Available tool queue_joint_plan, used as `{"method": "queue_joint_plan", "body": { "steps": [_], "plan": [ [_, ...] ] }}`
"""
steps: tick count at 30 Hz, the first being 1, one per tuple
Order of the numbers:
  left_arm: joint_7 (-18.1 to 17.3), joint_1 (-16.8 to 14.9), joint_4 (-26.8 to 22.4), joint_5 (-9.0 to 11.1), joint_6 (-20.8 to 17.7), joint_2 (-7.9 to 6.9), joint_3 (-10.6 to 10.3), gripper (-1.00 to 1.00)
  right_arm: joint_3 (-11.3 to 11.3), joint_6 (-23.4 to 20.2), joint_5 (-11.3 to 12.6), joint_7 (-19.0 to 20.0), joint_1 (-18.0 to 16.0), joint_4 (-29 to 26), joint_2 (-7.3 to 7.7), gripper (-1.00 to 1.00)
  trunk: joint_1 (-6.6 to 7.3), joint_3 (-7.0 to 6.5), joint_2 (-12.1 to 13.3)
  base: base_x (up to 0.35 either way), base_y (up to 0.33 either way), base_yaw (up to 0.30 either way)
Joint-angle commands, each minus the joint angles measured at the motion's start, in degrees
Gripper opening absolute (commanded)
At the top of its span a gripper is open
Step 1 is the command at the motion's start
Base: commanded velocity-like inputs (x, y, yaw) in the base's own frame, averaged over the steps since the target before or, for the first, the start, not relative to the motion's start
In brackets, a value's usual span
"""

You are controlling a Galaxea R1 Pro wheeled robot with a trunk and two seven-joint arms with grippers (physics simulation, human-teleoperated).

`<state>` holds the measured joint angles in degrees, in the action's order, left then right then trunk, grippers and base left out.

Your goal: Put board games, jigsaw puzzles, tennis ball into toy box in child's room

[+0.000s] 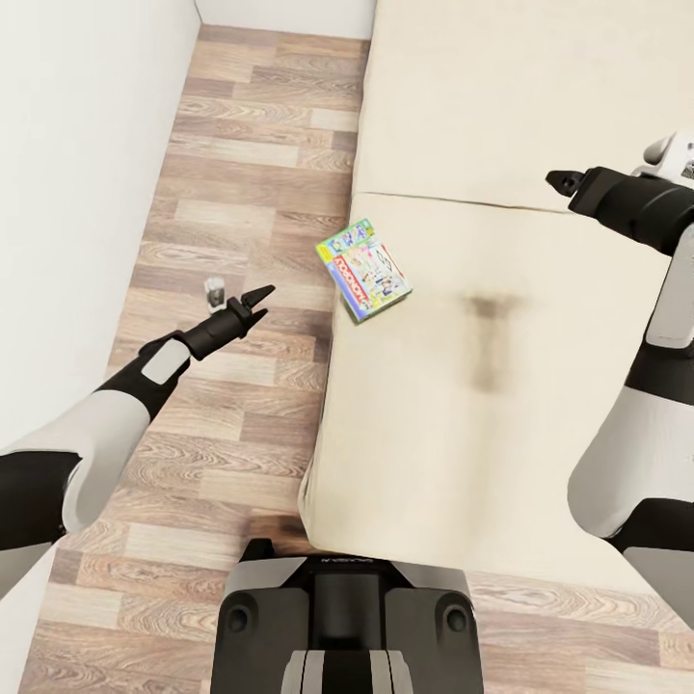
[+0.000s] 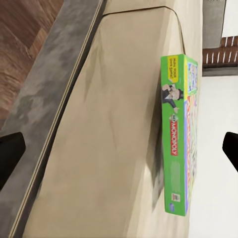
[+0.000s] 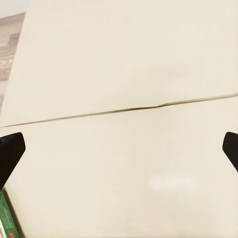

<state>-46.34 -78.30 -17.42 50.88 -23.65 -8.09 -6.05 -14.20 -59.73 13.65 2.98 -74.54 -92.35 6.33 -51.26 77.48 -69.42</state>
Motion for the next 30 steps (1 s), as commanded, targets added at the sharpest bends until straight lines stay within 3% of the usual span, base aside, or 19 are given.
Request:
{"method": "queue_joint_plan", "body": {
  "steps": [1, 15, 23, 30],
  "plan": [
    [-0.1, -0.1, 0.0, 0.6, -0.3, -0.1, -0.4, 1.0, 0.0, -0.3, -0.2, 0.3, -0.1, 0.0, -0.06, 1.0, 0.0, 0.08, 0.0, 0.0, 0.0, 0.0],
    [-0.2, -2.8, -0.2, 0.6, 0.1, 0.6, -0.4, 1.0, 0.4, -0.3, -0.1, 0.3, -2.8, 0.0, -0.23, 1.0, 0.0, 1.17, 0.0, 0.0, 0.0, 0.0],
    [-0.5, -3.8, -0.8, 0.6, 0.2, 1.79, -0.4, 1.0, 0.6, -0.3, -0.2, 0.3, -7.2, 0.0, -0.26, 1.0, 0.0, 1.9, 0.0, 0.0, 0.0, 0.0],
    [-0.9, -4.0, -1.2, 0.6, 0.2, 2.08, -0.4, 1.0, 0.7, -0.3, -0.2, 0.3, -9.1, 0.0, -0.31, 1.0, 0.0, 2.54, 0.0, 0.0, 0.0, 0.0]
  ]
}}
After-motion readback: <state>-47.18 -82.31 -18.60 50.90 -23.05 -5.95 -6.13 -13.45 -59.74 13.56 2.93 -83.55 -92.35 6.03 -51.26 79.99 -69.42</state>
